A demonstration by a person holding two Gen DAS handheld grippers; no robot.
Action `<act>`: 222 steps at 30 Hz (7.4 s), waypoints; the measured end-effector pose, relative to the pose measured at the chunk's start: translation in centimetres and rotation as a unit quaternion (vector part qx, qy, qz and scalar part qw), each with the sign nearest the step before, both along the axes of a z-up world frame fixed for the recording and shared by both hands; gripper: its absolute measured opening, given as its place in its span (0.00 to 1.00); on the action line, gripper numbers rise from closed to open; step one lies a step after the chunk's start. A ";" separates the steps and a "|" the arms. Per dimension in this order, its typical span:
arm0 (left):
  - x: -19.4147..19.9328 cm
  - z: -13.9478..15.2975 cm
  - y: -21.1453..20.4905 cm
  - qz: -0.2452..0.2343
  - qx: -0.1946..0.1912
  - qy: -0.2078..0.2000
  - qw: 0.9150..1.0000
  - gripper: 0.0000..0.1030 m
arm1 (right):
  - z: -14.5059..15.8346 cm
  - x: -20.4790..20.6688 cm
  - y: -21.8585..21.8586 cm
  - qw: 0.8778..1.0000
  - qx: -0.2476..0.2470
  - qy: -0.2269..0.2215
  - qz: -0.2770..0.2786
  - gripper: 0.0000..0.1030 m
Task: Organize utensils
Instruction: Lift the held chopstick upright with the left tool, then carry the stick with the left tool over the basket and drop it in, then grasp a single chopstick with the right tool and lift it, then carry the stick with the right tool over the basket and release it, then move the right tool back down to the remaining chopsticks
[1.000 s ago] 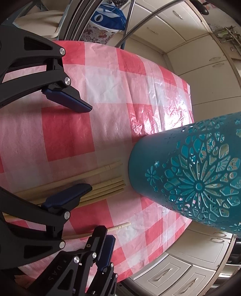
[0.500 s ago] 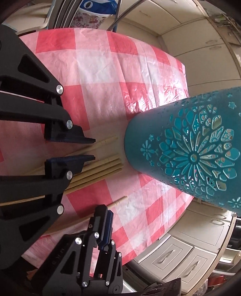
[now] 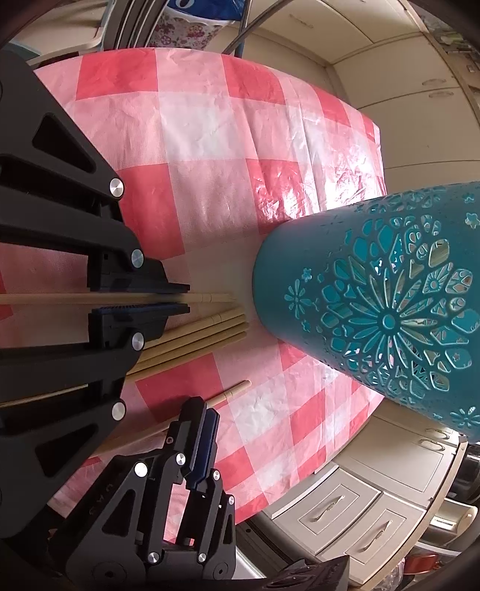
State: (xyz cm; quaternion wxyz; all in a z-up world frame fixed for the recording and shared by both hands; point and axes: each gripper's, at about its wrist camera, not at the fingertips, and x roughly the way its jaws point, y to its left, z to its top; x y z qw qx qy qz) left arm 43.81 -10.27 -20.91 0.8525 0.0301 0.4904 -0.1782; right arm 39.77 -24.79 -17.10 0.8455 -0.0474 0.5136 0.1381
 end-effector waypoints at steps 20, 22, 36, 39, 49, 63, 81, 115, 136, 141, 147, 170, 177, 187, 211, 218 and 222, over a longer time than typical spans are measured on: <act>-1.3 1.2 -1.2 -0.034 0.017 -0.027 0.999 0.05 | -0.1 -0.2 0.1 1.000 -0.003 -0.001 0.002 0.10; -1.3 1.3 -1.2 -0.035 0.017 -0.029 0.999 0.05 | 0.0 -0.2 0.1 1.000 -0.002 -0.001 0.002 0.10; -1.5 2.2 -1.1 -0.042 0.012 -0.039 0.998 0.05 | 0.0 -0.2 0.1 1.000 -0.002 -0.001 0.002 0.10; -1.5 2.4 -1.1 -0.044 0.011 -0.041 0.998 0.05 | 0.0 -0.2 0.1 1.000 -0.002 -0.001 0.002 0.10; -2.0 3.6 -1.2 -0.057 -0.004 -0.052 0.997 0.05 | -0.1 -0.3 0.1 1.000 -0.002 -0.001 0.002 0.10; -2.3 13.9 4.4 -0.065 -0.193 -0.129 0.971 0.05 | 0.0 -0.3 0.2 1.000 -0.006 -0.002 0.002 0.10; -0.6 24.1 8.2 -0.018 -0.250 -0.220 0.943 0.05 | 0.1 -0.3 0.0 1.000 0.000 0.000 0.003 0.10; 1.5 14.2 7.9 0.096 -0.130 -0.162 0.973 0.44 | 0.2 -0.5 -0.9 1.000 0.025 0.009 0.002 0.08; 1.6 12.8 10.2 0.127 -0.133 -0.138 0.973 0.54 | 1.5 -1.2 -2.3 0.995 0.100 0.023 0.009 0.07; 1.7 12.7 10.2 0.131 -0.133 -0.133 0.973 0.54 | 1.4 -1.1 -2.3 0.997 0.072 0.015 0.002 0.08; 1.7 12.5 10.2 0.129 -0.133 -0.132 0.974 0.54 | 0.7 -0.8 -1.9 0.998 0.053 0.016 0.000 0.14; 1.9 12.6 11.8 0.150 -0.152 -0.126 0.969 0.55 | 11.1 -2.4 -4.4 0.937 0.330 -0.098 0.057 0.06; 1.8 12.6 12.1 0.152 -0.153 -0.127 0.968 0.55 | 18.0 3.4 -3.9 0.912 0.345 -0.219 -0.035 0.06; 1.5 13.2 11.2 0.140 -0.140 -0.139 0.970 0.56 | 16.4 10.1 0.1 0.922 0.195 -0.311 -0.125 0.06; -4.7 12.1 9.1 0.115 -0.052 -0.156 0.980 0.60 | 10.6 -5.1 -5.3 0.961 0.117 -0.209 -0.134 0.44; -4.6 12.6 8.5 0.115 -0.034 -0.172 0.978 0.65 | 9.9 -5.2 -5.3 0.966 0.095 -0.204 -0.129 0.46; -4.6 12.9 8.3 0.113 -0.024 -0.184 0.976 0.68 | 9.8 -5.1 -5.3 0.966 0.093 -0.203 -0.128 0.47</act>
